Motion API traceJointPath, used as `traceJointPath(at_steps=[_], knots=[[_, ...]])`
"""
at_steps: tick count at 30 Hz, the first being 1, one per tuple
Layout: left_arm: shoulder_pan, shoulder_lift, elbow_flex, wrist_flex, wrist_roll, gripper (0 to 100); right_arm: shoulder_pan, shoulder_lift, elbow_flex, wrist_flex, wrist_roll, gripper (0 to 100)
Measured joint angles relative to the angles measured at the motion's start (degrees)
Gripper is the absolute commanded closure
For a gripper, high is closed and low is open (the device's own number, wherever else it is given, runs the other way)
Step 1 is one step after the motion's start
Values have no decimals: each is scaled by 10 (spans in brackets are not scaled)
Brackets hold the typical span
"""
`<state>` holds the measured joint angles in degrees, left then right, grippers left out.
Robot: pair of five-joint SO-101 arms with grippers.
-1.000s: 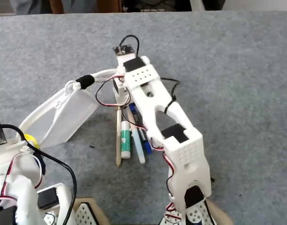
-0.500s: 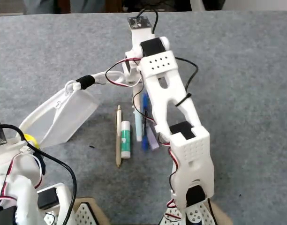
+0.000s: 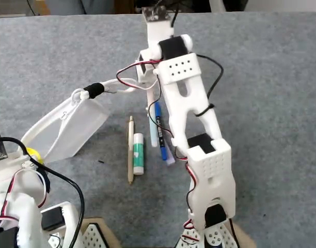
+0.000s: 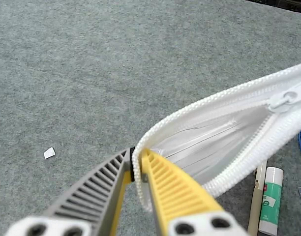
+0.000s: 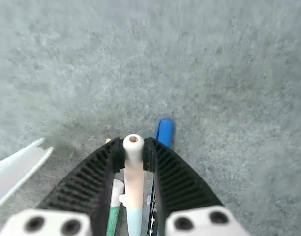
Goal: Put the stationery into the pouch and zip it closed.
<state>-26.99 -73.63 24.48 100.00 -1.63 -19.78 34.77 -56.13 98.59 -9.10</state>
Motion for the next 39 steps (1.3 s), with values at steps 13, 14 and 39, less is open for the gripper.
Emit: traceJointPath(at_steps=[13, 14, 39], knots=[[0, 0, 0, 0, 0, 973, 0, -104, -218, 24, 0, 986], [0, 0, 2, 0, 0, 973, 0, -125, -222, 24, 0, 986], [0, -55, 18, 4, 0, 973, -450, -359, -216, -79, 227, 986]])
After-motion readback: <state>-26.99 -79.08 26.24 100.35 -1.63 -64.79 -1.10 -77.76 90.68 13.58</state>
